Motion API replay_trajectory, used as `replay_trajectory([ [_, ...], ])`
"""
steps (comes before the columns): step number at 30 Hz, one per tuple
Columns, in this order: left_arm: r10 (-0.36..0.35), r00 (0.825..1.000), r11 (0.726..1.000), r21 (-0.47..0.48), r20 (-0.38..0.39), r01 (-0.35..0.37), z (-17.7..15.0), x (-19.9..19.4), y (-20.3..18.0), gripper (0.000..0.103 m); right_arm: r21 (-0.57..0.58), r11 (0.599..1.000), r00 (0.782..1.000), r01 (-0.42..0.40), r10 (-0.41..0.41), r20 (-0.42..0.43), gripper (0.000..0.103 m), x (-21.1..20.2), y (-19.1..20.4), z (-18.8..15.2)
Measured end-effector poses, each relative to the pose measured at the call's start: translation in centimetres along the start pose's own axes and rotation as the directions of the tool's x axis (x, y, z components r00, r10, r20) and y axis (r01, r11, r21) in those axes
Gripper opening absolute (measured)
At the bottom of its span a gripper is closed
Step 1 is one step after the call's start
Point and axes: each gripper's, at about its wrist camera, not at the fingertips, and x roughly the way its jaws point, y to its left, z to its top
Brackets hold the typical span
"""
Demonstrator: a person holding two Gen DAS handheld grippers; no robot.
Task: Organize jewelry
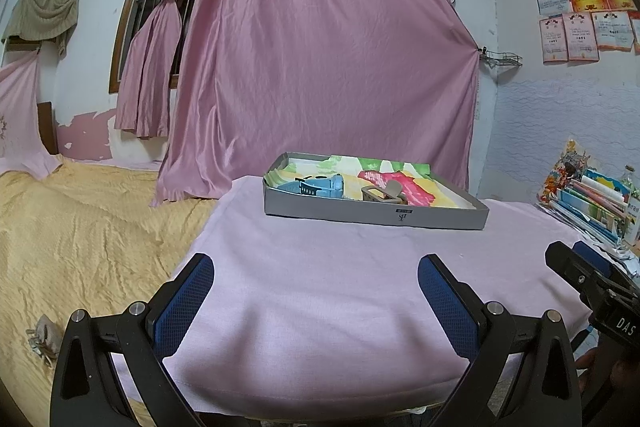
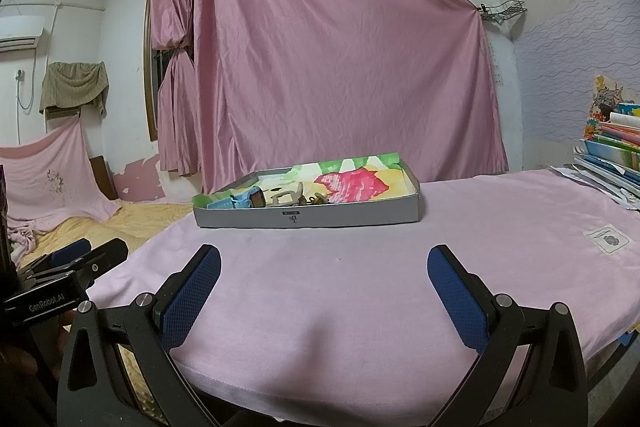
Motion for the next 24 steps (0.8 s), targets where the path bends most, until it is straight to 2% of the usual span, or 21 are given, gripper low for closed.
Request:
replay_trajectory([
  [24, 0.025, 1.0, 0.999, 0.03, 0.014, -0.025, 0.23, -0.07, -0.68, 0.103, -0.016, 1.0, 1.0, -0.001, 0.001, 0.003, 0.102, 0.33, 0.01, 0.29],
])
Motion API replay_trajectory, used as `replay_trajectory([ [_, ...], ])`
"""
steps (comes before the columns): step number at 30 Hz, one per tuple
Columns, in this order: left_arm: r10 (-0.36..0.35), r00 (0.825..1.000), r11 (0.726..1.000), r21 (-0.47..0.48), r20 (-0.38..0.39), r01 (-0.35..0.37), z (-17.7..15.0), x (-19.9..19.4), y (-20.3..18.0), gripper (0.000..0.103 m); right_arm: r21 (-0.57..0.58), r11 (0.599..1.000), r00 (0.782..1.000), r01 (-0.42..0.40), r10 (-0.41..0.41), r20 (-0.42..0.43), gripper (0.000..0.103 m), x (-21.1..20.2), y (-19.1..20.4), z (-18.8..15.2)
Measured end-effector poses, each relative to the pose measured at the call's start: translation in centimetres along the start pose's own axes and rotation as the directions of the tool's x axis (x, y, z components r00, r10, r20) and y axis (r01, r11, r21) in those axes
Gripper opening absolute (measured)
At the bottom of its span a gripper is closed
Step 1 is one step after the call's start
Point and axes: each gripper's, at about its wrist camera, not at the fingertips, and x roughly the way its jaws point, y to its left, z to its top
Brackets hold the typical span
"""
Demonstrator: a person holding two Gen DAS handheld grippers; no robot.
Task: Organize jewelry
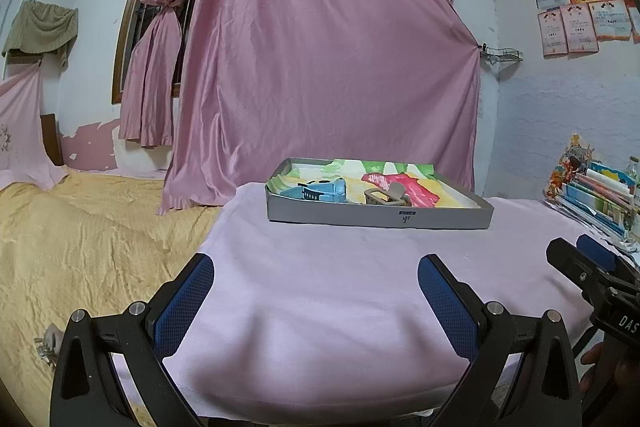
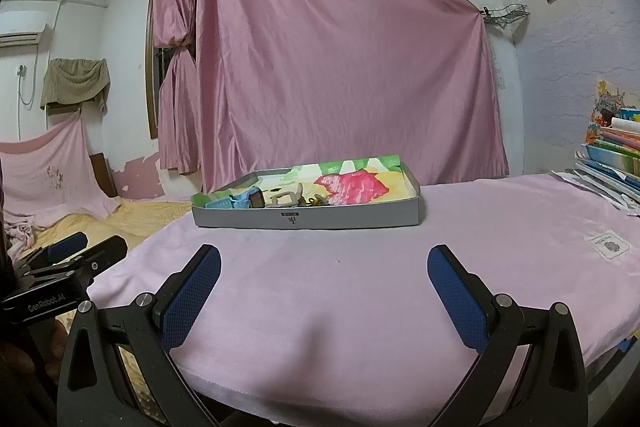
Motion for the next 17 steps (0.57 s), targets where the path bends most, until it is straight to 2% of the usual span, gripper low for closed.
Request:
replay_trajectory([
  [17, 0.006, 1.0, 1.0, 0.021, -0.02, -0.005, -0.05, 0.49, -0.26, 0.103, 0.011, 1.0, 1.0, 0.001, -0.001, -0.015, 0.102, 0.8, -0.11, -0.44],
])
